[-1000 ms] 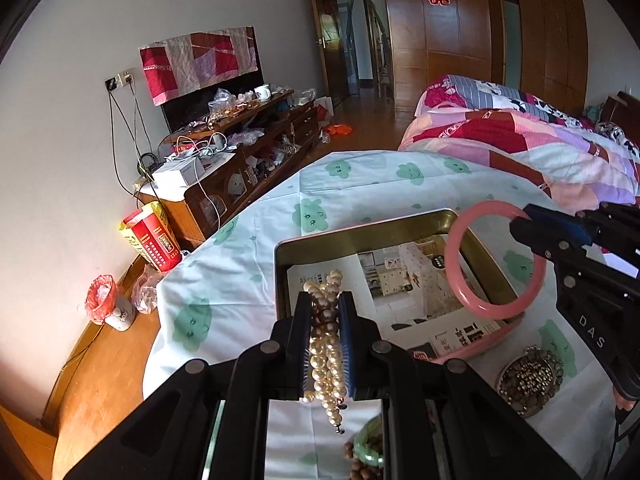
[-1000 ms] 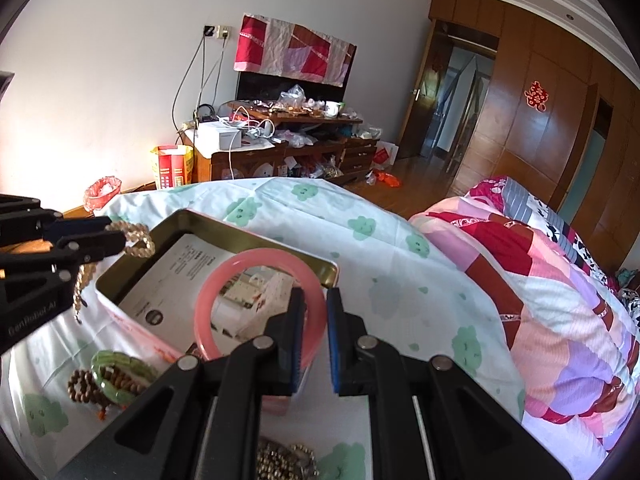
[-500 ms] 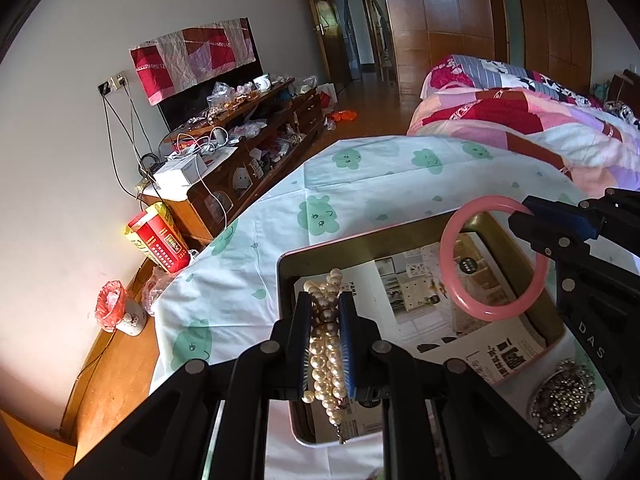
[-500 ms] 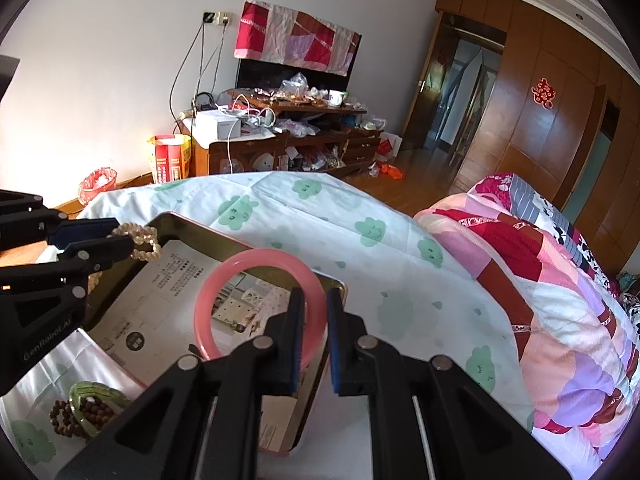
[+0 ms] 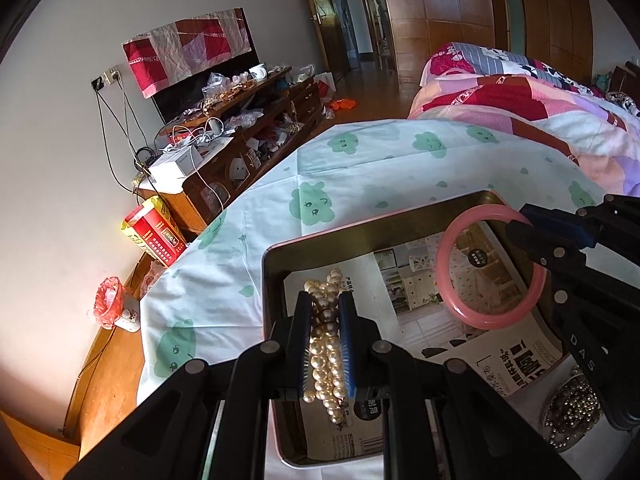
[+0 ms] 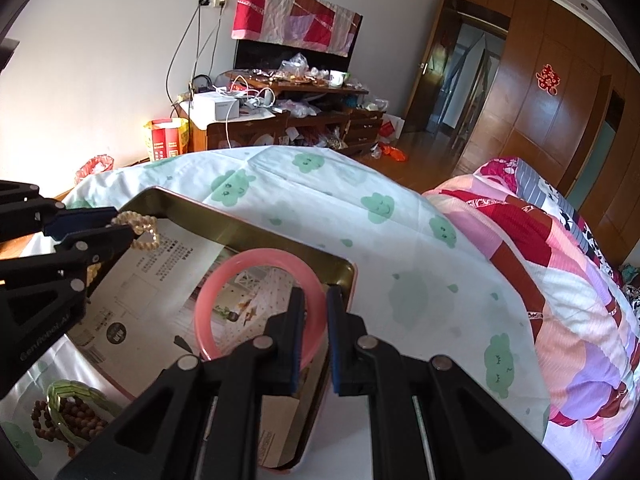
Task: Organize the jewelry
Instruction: 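Lower pearls and pink bangle into the tin and open both tools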
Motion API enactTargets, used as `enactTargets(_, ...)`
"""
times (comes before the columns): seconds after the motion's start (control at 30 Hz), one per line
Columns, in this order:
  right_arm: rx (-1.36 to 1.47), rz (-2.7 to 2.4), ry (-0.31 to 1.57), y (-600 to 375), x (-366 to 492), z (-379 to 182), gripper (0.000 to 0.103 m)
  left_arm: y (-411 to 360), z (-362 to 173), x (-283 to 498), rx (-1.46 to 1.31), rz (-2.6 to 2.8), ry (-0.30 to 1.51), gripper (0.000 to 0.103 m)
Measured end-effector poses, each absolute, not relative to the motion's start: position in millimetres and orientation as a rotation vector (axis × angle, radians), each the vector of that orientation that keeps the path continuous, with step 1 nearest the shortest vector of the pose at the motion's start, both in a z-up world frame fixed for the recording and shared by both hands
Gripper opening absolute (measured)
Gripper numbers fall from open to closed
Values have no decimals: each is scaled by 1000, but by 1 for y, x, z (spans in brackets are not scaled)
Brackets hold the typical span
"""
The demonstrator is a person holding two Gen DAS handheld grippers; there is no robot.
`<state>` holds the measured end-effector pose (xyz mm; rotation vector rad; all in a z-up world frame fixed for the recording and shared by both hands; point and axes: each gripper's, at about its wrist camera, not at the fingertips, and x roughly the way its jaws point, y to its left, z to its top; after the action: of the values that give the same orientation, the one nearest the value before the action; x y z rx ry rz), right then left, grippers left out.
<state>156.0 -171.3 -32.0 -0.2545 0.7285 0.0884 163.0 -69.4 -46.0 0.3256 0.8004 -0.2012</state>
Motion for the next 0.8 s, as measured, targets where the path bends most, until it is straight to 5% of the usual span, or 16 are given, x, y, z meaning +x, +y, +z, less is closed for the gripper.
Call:
enactTargets(0.47,-260,94,750,-170,162,-42,13,-67,-53,170,317,-201,811,14)
enactTargets(0.53,-250,104,749,-170,161,-42,13,-67,-52,169,315,-189,809,24)
enactTargets(0.6,-248,110,755,-171,160,-42,18,-67,-49,167,326,-169,784,66)
enactTargets(0.63,-245,112,754,-171,160,-42,26,-67,-46,164,334,-147,759,74)
enactTargets(0.73,-229,112,745,-173,156,-40,57,-64,-40,160,323,-157,735,80)
enactTargets(0.8,-218,113,739,-174,154,-39,57,-61,-38,158,324,-146,736,80)
